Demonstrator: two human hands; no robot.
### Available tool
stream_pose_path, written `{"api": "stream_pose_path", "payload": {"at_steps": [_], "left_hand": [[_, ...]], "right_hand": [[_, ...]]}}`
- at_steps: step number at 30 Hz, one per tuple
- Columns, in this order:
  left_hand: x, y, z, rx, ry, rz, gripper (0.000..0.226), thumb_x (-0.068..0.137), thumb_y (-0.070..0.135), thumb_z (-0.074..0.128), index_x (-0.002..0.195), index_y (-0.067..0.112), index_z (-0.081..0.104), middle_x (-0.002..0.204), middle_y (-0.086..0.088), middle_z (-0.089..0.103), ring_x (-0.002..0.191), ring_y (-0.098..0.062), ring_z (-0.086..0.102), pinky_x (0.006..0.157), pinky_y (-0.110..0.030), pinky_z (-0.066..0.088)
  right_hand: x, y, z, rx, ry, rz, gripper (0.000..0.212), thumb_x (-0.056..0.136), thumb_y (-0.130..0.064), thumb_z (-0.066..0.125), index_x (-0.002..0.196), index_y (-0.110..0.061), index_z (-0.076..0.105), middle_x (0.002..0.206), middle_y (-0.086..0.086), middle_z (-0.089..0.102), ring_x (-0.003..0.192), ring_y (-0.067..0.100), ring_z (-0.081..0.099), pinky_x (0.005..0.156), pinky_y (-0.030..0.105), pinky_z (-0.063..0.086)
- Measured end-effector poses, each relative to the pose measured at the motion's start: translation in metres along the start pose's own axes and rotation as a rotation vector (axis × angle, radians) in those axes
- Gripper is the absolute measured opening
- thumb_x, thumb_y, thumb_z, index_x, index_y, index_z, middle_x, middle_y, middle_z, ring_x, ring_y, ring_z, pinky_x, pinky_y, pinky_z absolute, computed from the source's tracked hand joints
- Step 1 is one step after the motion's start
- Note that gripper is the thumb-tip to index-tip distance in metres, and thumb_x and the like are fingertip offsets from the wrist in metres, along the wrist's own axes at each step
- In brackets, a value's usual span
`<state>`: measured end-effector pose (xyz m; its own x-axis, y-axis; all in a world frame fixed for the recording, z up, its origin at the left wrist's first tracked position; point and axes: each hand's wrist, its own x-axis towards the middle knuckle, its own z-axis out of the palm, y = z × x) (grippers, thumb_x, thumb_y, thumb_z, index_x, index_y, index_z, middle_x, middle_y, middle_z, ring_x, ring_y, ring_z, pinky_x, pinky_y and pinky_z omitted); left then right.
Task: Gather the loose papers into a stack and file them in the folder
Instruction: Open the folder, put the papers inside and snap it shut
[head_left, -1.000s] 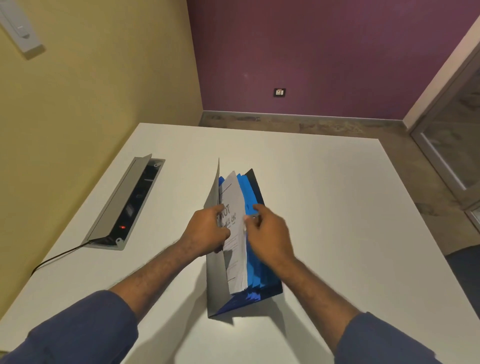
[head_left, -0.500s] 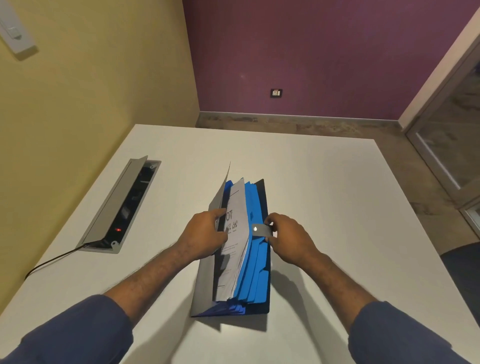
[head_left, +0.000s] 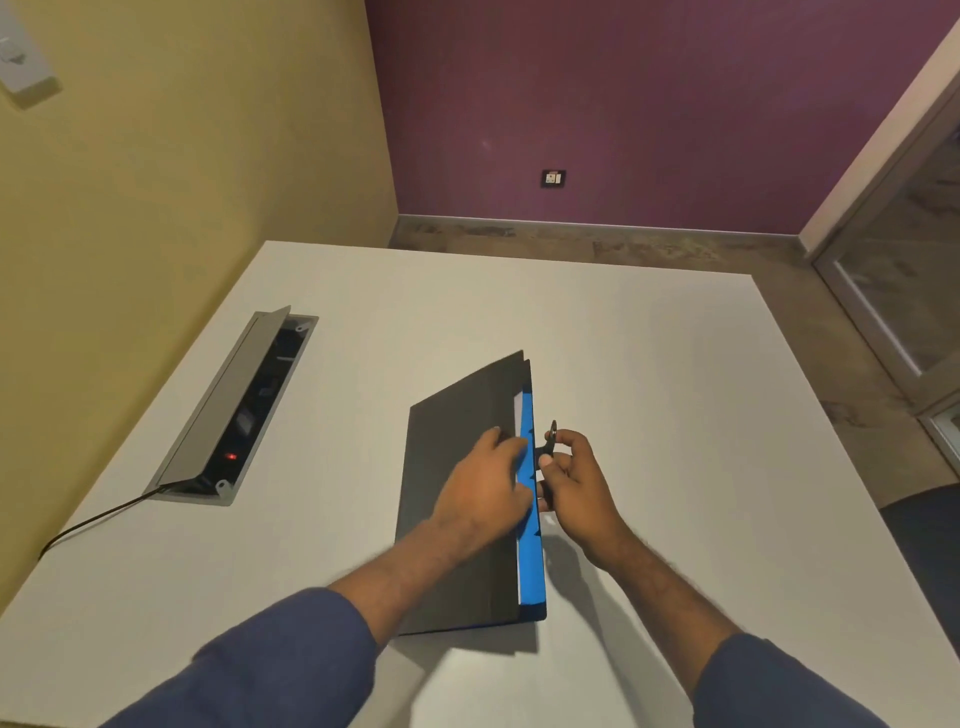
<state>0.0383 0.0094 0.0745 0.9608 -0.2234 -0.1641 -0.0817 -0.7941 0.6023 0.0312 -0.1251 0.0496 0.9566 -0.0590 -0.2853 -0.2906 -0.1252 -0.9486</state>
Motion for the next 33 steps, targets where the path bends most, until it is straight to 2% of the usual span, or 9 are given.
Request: {"api": "stream_pose_path", "payload": {"at_steps": [5,11,14,18,20,25,27,29,33], "left_hand": [[0.004,0.008,0.024,0.224,-0.034,-0.036,0.045,0.093,0.034,0.047,0.137,0.030,0.046,0.164,-0.005,0.017,0.104,-0.029,0.066,0.080,-0.038,0.054],[0.011,0.023,0.028,0.615,-0.096,0.074,0.042,0.096,0.035,0.051,0.132,0.013,0.048,0.165,-0.015,0.006,0.090,-0.028,0.061,0.069,-0.038,0.044],[0.021,0.025,0.029,0.711,-0.097,0.100,0.056,0.097,0.040,0.050,0.141,0.007,0.041,0.165,-0.015,0.006,0.091,-0.028,0.057,0.069,-0.038,0.038],[0.036,0.013,0.025,0.659,-0.016,0.089,0.063,0.101,0.043,0.035,0.153,0.009,0.022,0.165,-0.011,0.012,0.108,-0.033,0.057,0.083,-0.043,0.045],[0.043,0.005,0.024,0.598,-0.013,0.100,0.064,0.101,0.049,0.031,0.155,0.016,0.019,0.164,-0.009,0.017,0.114,-0.034,0.056,0.090,-0.045,0.047],[0.061,-0.013,0.023,0.615,-0.029,0.038,0.055,0.099,0.050,0.035,0.145,0.020,0.039,0.161,-0.008,0.020,0.118,-0.033,0.053,0.094,-0.047,0.046],[0.064,-0.018,0.025,0.597,-0.035,0.061,0.058,0.098,0.048,0.040,0.150,0.024,0.030,0.162,-0.009,0.017,0.119,-0.033,0.053,0.095,-0.047,0.046],[0.065,-0.018,0.026,0.526,-0.049,0.161,0.060,0.097,0.050,0.041,0.152,0.032,0.024,0.161,-0.007,0.019,0.117,-0.031,0.054,0.093,-0.046,0.049],[0.069,-0.015,0.029,0.543,-0.090,0.204,0.051,0.097,0.056,0.039,0.143,0.034,0.040,0.157,-0.004,0.026,0.119,-0.028,0.053,0.096,-0.044,0.048]], "right_hand": [[0.001,0.016,-0.008,-0.035,0.053,0.035,0.024,0.103,-0.020,0.040,0.127,-0.025,0.043,0.104,0.007,0.065,0.070,0.010,0.062,0.056,0.015,0.051],[0.007,0.030,-0.011,-0.042,0.141,0.020,0.023,0.102,-0.012,0.038,0.121,-0.016,0.051,0.110,0.010,0.063,0.079,0.016,0.064,0.054,0.014,0.052],[0.010,0.032,-0.010,-0.024,0.187,0.000,0.020,0.102,-0.012,0.040,0.114,-0.018,0.055,0.104,0.005,0.064,0.080,0.014,0.064,0.054,0.012,0.051],[0.012,0.035,-0.010,0.001,0.209,0.005,0.017,0.102,-0.016,0.041,0.112,-0.020,0.054,0.097,0.000,0.064,0.069,0.010,0.067,0.051,0.011,0.051],[0.013,0.038,-0.011,0.015,0.206,0.014,0.017,0.102,-0.016,0.041,0.113,-0.019,0.053,0.096,-0.003,0.064,0.072,-0.001,0.068,0.051,0.010,0.050],[0.013,0.044,-0.014,0.045,0.211,0.054,0.017,0.102,-0.016,0.041,0.116,-0.018,0.052,0.095,0.000,0.064,0.070,-0.006,0.068,0.050,0.010,0.050],[0.013,0.045,-0.014,0.050,0.218,0.057,0.017,0.102,-0.016,0.042,0.115,-0.019,0.052,0.095,-0.002,0.064,0.071,-0.005,0.068,0.050,0.009,0.050],[0.012,0.045,-0.015,0.051,0.228,0.054,0.016,0.101,-0.017,0.043,0.114,-0.021,0.052,0.096,-0.003,0.063,0.072,0.005,0.070,0.051,0.009,0.050],[0.013,0.048,-0.016,0.049,0.229,0.051,0.014,0.101,-0.019,0.044,0.112,-0.025,0.051,0.096,-0.007,0.063,0.079,0.011,0.067,0.053,0.009,0.050]]}}
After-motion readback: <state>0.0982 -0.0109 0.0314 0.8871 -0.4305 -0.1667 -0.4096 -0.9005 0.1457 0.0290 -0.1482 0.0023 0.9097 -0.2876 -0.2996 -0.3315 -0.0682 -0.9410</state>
